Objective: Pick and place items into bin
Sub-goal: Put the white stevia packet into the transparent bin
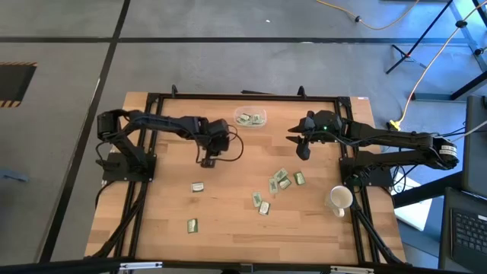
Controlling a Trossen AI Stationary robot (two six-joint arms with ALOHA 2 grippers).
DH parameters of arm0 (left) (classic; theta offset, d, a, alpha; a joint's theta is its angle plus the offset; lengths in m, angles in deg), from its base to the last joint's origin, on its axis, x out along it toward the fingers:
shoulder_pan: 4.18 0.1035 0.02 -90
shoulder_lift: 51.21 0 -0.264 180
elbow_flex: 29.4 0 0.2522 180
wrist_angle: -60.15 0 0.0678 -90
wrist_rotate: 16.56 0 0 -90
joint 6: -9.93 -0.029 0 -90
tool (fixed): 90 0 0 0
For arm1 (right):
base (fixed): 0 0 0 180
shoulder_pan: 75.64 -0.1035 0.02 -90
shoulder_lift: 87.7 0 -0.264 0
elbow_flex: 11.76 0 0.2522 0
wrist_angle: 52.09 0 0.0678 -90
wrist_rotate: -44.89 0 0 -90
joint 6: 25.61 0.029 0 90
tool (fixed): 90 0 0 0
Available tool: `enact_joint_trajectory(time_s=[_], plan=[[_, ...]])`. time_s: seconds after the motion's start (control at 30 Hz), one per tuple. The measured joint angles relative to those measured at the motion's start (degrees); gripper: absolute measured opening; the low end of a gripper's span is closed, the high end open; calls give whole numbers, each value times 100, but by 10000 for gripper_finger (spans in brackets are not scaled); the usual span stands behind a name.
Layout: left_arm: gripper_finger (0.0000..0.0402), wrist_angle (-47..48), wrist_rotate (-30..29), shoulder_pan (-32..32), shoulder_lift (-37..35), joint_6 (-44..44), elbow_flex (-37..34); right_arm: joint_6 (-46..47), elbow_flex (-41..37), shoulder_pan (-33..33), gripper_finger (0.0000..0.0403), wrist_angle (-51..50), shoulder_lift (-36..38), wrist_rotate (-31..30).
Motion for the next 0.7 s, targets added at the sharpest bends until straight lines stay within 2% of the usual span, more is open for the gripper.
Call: enact_joint_trajectory(time_s=[0.17,0.3,0.43,0.7], plan=[[2,-566,-343,134,-9,10,574,-4,0,1,152,2,0,0],[2,-1260,-376,382,-15,11,985,-6,0,0,152,2,0,-1],[2,-1511,-229,695,103,-146,1296,-7,0,0,152,2,0,0],[2,-2633,70,1081,796,-179,1383,-4,0,2,152,4,2,0]])
